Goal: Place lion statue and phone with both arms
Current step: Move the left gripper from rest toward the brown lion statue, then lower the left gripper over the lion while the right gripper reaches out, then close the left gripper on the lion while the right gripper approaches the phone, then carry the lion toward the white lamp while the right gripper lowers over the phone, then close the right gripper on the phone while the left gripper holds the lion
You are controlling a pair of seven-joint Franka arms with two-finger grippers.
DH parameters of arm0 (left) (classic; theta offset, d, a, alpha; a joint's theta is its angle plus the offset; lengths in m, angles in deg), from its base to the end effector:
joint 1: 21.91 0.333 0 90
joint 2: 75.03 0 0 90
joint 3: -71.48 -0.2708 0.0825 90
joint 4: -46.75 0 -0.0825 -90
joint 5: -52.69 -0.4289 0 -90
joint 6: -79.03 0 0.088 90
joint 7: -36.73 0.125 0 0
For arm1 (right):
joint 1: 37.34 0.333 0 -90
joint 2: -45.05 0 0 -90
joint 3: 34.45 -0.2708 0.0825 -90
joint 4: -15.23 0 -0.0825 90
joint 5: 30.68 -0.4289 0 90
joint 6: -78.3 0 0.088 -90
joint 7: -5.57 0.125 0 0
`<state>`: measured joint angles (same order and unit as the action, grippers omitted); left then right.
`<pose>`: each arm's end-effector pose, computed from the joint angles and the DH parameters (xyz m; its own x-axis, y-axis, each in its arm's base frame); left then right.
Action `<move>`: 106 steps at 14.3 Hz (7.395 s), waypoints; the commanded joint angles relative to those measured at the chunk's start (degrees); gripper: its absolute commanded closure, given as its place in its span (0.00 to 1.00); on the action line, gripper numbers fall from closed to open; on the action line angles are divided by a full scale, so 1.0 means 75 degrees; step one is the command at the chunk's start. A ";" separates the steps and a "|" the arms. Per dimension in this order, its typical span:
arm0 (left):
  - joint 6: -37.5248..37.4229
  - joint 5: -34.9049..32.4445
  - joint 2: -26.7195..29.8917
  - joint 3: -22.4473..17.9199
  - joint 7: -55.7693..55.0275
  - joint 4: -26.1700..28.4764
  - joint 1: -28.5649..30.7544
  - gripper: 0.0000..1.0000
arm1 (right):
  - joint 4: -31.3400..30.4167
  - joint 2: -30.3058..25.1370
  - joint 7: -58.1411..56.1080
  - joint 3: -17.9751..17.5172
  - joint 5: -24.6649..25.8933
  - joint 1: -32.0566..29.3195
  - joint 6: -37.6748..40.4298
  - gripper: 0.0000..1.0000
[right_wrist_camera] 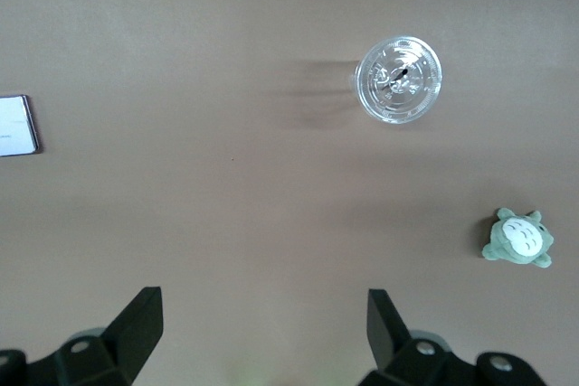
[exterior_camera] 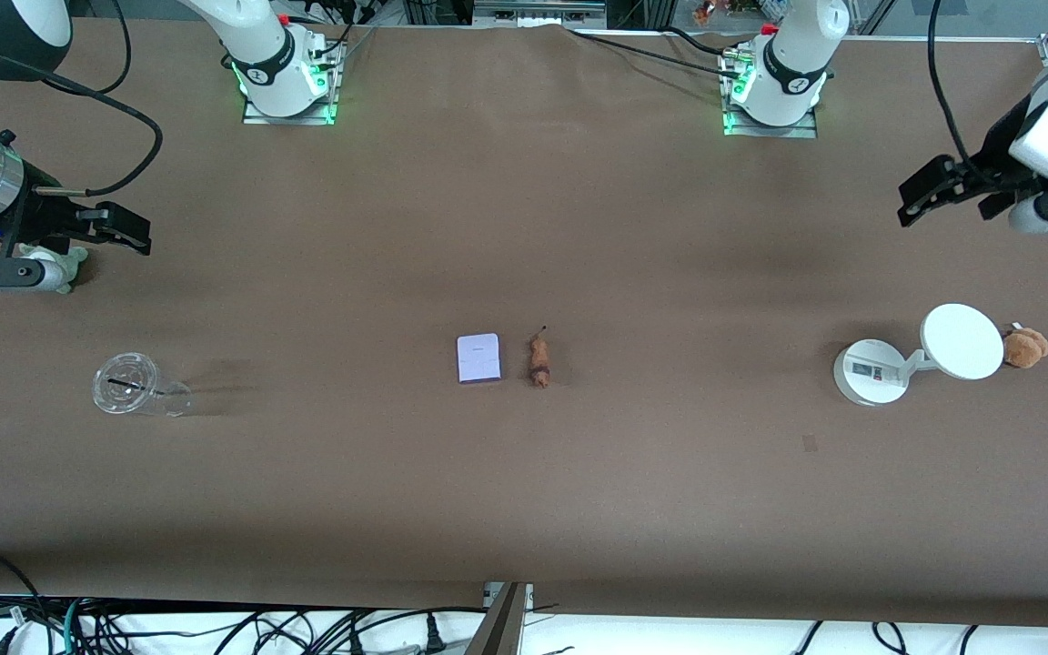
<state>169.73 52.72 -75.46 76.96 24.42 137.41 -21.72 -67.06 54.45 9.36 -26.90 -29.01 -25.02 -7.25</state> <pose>0.5995 -0.0554 0.5519 0.9925 0.1222 -0.0069 0.1222 -0.9925 -0.0002 0.6283 0.0538 0.5238 0.9947 0.0140 -0.1019 0.0199 -0.9982 0.0574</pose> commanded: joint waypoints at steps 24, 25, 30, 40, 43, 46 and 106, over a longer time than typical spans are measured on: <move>0.1331 0.1776 -0.2612 0.0089 -0.1287 -0.0286 -0.1088 0.00 | 0.0167 0.0304 -0.0002 -0.0058 -0.0012 0.0081 -0.0090 0.00; 0.1940 0.1823 -0.2927 0.0077 -0.1567 -0.0286 -0.1404 0.00 | 0.0167 0.0363 0.0009 -0.0069 -0.0023 0.0081 -0.0090 0.00; 0.4075 0.1718 -0.4205 0.0042 -0.3523 -0.0286 -0.3069 0.00 | 0.0167 0.0527 0.0080 -0.0069 -0.0117 0.0069 -0.0219 0.00; 0.5635 0.0395 -0.5977 -0.0075 -0.4277 -0.1411 -0.4606 0.00 | 0.0156 0.1206 -0.0049 -0.0046 -0.0141 -0.0001 -0.0640 0.00; 0.5825 0.0382 -0.6410 -0.0075 -0.4183 -0.1796 -0.4642 0.00 | 0.0144 0.1417 -0.0037 -0.0069 -0.0153 0.0057 -0.0875 0.00; 0.5825 -0.0038 -0.6890 -0.0064 -0.4125 -0.2475 -0.4700 0.00 | 0.0144 0.1686 0.0056 -0.0093 -0.0176 0.0256 -0.1226 0.00; 0.5215 -0.0122 -0.4723 0.0007 0.1839 0.1003 0.0444 1.00 | -0.0090 0.5379 0.4416 -0.0105 -0.0703 0.4100 -0.6781 0.00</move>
<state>207.40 52.99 -109.82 76.56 34.94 145.04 -20.06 -67.40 94.50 43.14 -28.19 -34.11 5.11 -56.73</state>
